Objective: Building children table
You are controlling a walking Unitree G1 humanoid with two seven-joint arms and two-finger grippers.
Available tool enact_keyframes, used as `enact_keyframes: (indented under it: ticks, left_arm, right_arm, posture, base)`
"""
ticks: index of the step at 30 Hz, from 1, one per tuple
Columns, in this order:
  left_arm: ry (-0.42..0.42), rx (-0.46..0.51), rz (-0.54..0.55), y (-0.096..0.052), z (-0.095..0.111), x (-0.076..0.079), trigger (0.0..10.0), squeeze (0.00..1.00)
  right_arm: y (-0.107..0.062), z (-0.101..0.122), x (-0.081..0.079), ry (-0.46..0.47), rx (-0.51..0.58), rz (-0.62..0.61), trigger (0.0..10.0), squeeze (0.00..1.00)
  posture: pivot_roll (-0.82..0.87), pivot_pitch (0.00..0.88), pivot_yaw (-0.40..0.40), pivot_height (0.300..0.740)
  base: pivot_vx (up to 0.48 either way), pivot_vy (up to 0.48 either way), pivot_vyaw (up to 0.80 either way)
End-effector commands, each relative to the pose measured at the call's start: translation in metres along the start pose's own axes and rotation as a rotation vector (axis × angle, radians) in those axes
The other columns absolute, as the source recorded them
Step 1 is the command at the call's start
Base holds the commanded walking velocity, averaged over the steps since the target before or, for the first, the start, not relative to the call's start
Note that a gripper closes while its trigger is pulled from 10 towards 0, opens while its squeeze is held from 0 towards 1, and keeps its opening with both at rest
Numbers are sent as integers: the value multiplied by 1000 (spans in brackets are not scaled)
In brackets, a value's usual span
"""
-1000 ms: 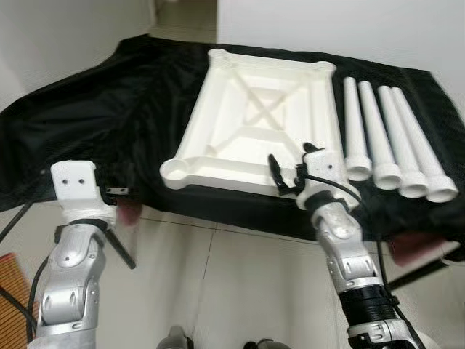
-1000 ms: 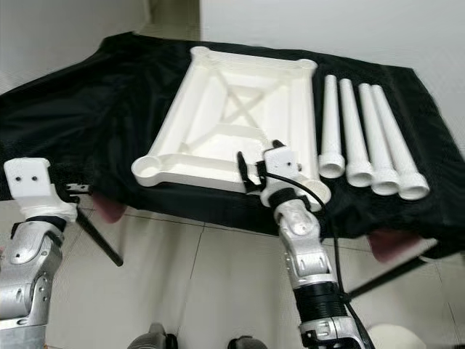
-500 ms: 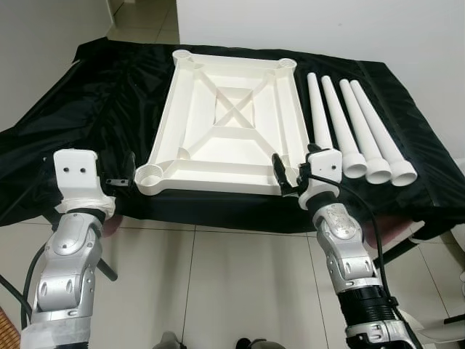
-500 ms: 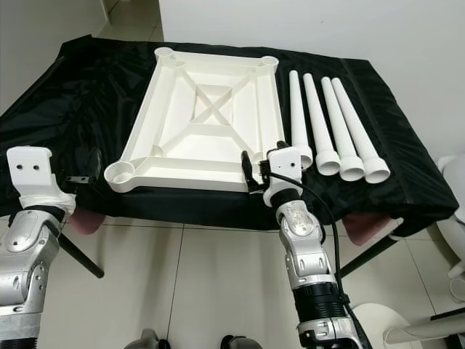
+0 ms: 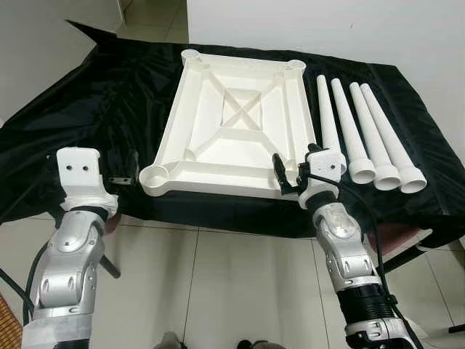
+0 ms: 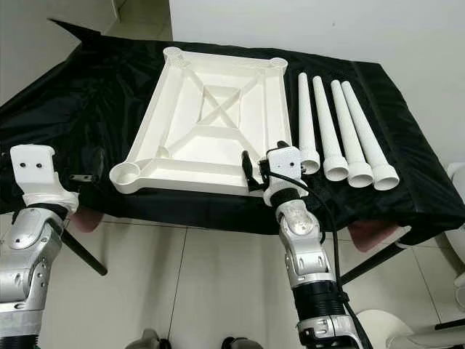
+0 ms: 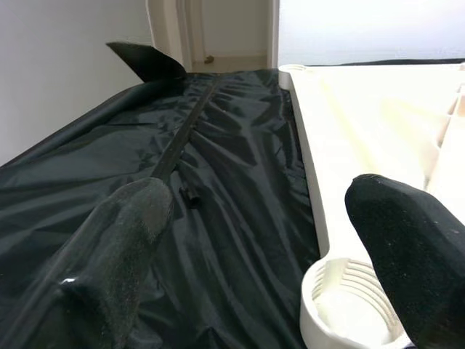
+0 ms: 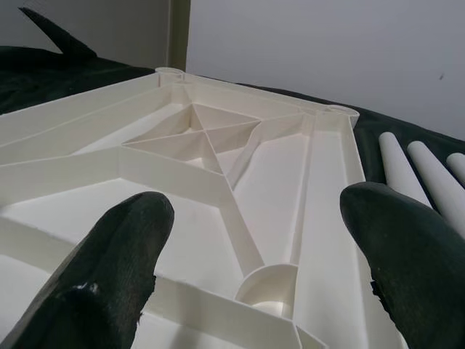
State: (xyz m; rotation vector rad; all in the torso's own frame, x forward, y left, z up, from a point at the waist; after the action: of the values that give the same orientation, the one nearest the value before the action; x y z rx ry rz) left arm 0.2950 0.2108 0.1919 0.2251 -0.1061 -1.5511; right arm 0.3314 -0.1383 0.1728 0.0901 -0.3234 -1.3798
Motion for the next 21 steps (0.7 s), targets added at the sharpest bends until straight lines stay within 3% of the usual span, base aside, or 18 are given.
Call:
enact_keyframes:
  ticks: [1,14,21]
  left_arm:
    - [2,-10,-55,0,-4,2,10000,0]
    - [3,10,-67,6,1,2,10000,0]
    - [-1,10,-70,7,0,3,10000,0]
  right_arm:
    - [2,0,0,-10,5,-4,10000,0]
    - [6,-2,4,3,3,-84,10000,0]
    - [5,-3,5,1,-1,-101,10000,0]
  posture:
    - [27,64,-13,740]
    - [24,48,3,740]
    - [18,60,9,740]
  base:
    - [0,0,0]
    - [0,0,0]
    - [253,0,0]
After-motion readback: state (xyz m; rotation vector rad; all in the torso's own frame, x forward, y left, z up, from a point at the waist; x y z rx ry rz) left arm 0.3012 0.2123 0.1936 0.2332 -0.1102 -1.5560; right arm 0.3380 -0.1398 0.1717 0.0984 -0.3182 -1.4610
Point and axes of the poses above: a point about 5 cm out from each wrist's last joint towards the gripper, its own y axis pointing out of the wrist towards the gripper, its own z axis along the axis of the wrist's last joint, x = y × z, the point moved 1 cm from there along y, pointing out of the wrist towards the gripper
